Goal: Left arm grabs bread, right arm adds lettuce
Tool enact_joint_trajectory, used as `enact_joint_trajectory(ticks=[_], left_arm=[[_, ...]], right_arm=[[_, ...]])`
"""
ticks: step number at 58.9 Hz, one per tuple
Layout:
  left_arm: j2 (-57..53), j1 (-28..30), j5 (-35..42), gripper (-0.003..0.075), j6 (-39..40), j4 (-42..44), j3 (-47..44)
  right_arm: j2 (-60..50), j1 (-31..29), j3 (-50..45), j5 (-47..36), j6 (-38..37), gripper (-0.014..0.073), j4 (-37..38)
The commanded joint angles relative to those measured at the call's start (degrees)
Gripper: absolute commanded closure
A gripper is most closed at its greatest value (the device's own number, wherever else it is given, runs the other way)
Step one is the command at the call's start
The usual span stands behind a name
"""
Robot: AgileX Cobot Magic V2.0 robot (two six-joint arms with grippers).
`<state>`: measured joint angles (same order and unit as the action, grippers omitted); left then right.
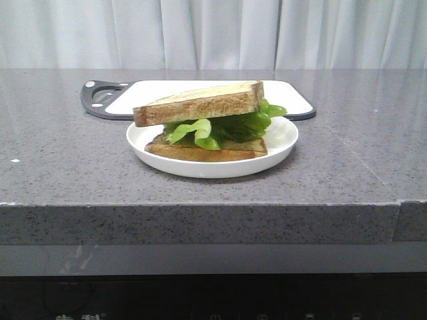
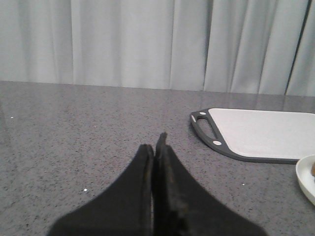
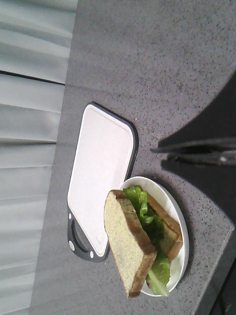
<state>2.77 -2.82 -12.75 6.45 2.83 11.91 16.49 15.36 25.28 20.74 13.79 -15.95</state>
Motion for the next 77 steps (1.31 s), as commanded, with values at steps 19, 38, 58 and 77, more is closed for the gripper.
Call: enact_joint_trajectory(ticks=[19, 38, 58, 77], left_arm=[[-4.1, 6.0, 7.3, 0.0741, -0.8, -3.3, -11.4], [-4.1, 6.0, 8.0, 0.0741, -0.8, -3.3, -12.5], [-4.1, 6.0, 8.0, 0.0741, -0.8, -3.3, -12.5], [-4.1, 6.0, 8.0, 0.0741, -0.8, -3.3, -12.5]], right_arm=[[0.3, -0.4, 1.5, -4.1, -0.2, 0.0652, -0.4], [0.3, -0.4, 1.5, -3.9, -0.2, 0.0652, -0.4], [0.3, -0.4, 1.5, -3.9, -0.2, 0.0652, -0.4], [0.3, -0.4, 1.5, -3.9, -0.2, 0.0652, -0.4]])
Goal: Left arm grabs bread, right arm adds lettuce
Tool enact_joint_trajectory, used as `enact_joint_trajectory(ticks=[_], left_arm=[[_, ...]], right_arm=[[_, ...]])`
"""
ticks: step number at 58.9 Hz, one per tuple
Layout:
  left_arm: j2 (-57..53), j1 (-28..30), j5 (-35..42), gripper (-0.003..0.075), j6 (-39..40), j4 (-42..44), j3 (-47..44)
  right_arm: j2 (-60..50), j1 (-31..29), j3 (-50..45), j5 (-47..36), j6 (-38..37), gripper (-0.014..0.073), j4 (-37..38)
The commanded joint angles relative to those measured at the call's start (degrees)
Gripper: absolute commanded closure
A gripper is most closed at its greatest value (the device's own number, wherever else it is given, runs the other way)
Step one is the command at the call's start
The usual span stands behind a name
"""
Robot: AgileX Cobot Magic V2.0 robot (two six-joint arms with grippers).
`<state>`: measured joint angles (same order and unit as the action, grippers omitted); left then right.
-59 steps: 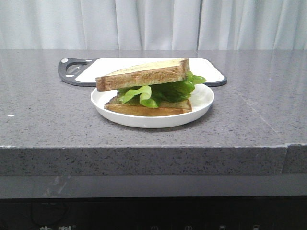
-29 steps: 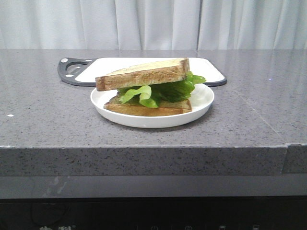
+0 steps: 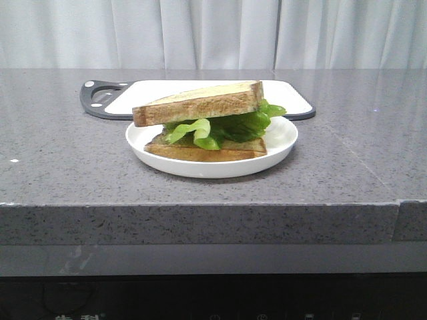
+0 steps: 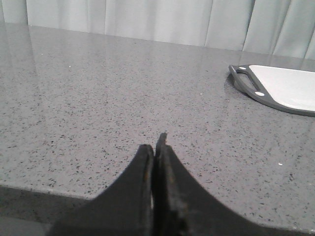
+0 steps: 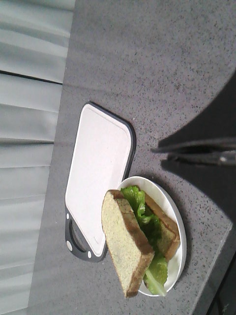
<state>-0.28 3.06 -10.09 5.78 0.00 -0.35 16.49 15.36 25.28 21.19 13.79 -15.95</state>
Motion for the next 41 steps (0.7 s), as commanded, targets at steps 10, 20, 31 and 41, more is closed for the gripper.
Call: enact_joint_trajectory(ticks=[10, 20, 31, 41], left_arm=[[-1.1, 0.1, 5.3, 0.0741, -0.1, -0.4, -0.2], [-1.1, 0.1, 5.3, 0.0741, -0.1, -0.4, -0.2], [-1.1, 0.1, 5.3, 0.0741, -0.1, -0.4, -0.2], [-1.1, 0.1, 5.3, 0.0741, -0.1, -0.4, -0.2]], right_arm=[[0.3, -0.4, 1.5, -4.3, -0.2, 0.0652, -0.4], [0.3, -0.4, 1.1, -4.8, -0.2, 0.0652, -0.4], [0.2, -2.1, -5.6, -15.4, -3.7, 0.0652, 3.8], [-3.5, -7.7, -15.9, -21.6, -9.3, 0.0652, 6.9]])
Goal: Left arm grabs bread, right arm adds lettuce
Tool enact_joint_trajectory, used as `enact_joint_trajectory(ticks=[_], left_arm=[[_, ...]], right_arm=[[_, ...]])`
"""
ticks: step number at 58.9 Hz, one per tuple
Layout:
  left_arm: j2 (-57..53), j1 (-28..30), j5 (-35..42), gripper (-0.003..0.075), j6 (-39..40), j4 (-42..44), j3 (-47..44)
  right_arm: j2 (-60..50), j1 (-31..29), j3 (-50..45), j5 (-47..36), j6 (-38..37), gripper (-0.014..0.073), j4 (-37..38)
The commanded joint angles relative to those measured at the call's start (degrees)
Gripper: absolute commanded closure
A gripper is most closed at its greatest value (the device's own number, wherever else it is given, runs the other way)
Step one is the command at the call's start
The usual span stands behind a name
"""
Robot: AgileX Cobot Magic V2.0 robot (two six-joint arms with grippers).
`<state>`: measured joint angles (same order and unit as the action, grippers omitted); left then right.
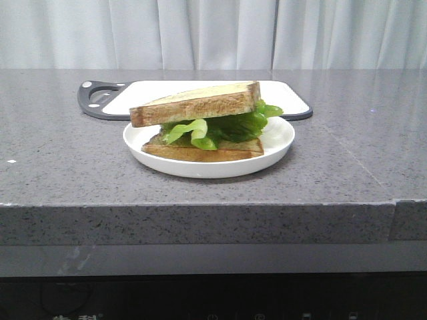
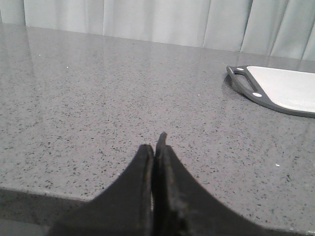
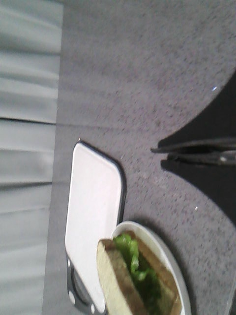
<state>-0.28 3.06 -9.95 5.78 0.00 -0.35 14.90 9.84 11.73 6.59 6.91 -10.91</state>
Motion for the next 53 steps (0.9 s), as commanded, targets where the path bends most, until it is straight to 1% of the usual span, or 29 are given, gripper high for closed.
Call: enact_joint_trajectory(ticks=[1, 11, 15, 19, 24, 53], left_arm=[[-1.1, 0.1, 5.2, 0.0741, -0.1, -0.4, -0.2], [-1.1, 0.1, 5.2, 0.0741, -0.1, -0.4, -0.2], [-1.1, 0.1, 5.2, 0.0741, -0.1, -0.4, -0.2], [-1.1, 0.1, 5.2, 0.0741, -0.1, -0.4, -0.2], [-1.1, 0.1, 5.2, 0.0741, -0.1, -0.4, -0.2], [-1.0, 0.1, 5.2, 0.0741, -0.1, -0.4, -0.2]], right_arm=[[-2.6, -2.8, -3.0, -6.6, -2.6, 0.0652, 1.9], [-11.0, -8.5, -10.7, -6.2, -5.2, 0.0652, 2.0], [-13.3, -9.7, -13.0, -6.1, -6.6, 0.0652, 2.0], [-15.2, -9.9, -13.1, -3.4, -6.6, 0.0652, 2.3], [-16.8, -9.9, -13.1, -2.3, -6.9, 0.0652, 2.9], [-16.7, -9.9, -13.1, -2.3, -6.9, 0.0652, 3.0]])
